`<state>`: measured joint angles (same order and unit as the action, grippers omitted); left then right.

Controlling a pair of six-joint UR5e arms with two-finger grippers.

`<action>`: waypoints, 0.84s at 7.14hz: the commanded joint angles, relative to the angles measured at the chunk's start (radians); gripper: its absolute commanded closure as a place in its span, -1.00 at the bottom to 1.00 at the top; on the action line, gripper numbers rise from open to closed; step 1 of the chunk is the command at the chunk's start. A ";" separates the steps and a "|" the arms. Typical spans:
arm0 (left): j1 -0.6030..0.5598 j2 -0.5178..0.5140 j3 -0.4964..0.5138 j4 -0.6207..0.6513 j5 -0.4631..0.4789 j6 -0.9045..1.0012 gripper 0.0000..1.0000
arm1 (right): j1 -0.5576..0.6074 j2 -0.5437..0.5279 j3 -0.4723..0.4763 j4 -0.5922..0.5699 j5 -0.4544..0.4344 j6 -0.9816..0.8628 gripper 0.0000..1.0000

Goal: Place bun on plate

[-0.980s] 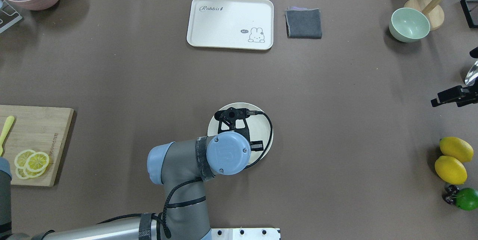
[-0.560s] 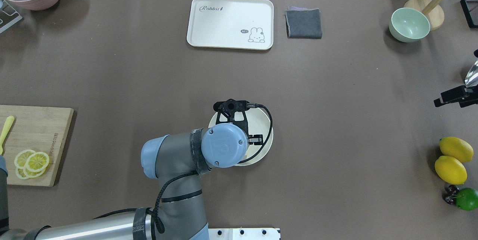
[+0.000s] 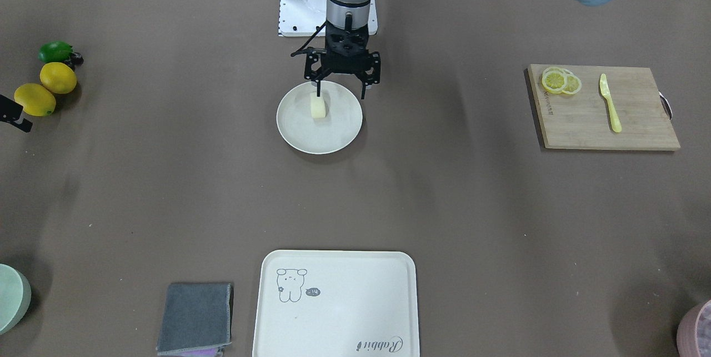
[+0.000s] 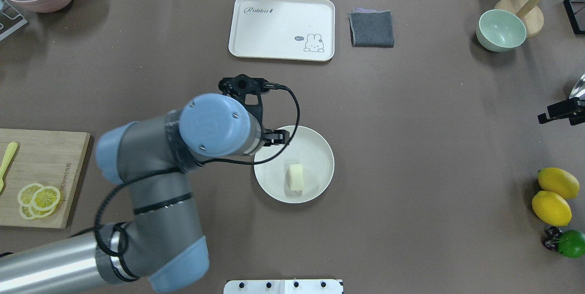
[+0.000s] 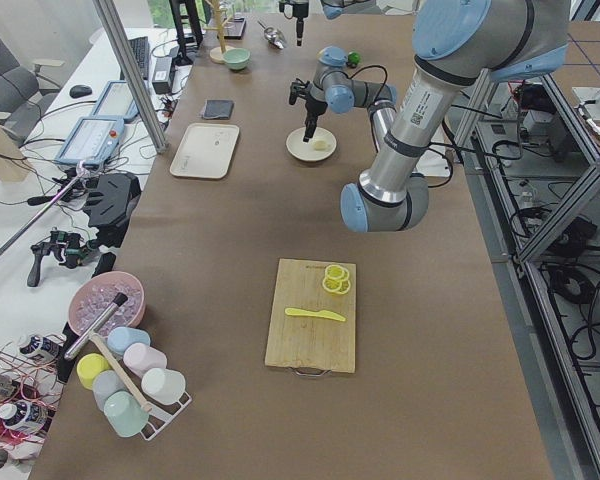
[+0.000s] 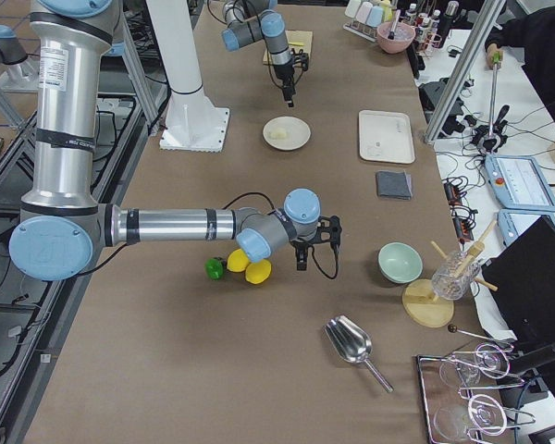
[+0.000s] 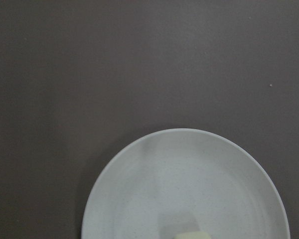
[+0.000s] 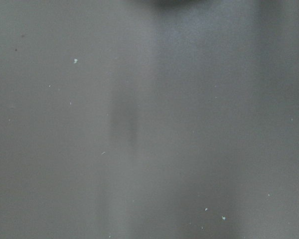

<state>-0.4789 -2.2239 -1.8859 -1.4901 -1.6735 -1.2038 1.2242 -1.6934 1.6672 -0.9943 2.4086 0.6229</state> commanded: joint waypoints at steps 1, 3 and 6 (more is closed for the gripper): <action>-0.235 0.222 -0.152 0.039 -0.176 0.300 -0.95 | 0.056 0.000 -0.003 -0.024 -0.011 -0.023 -1.00; -0.515 0.436 -0.164 0.033 -0.387 0.707 -0.95 | 0.157 0.011 0.000 -0.142 -0.016 -0.220 -1.00; -0.908 0.553 0.056 0.027 -0.620 1.243 -0.95 | 0.280 0.015 0.008 -0.294 -0.014 -0.452 -1.00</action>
<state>-1.2357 -1.6977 -1.9467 -1.4624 -2.1917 -0.1552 1.4554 -1.6798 1.6730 -1.2203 2.3944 0.2663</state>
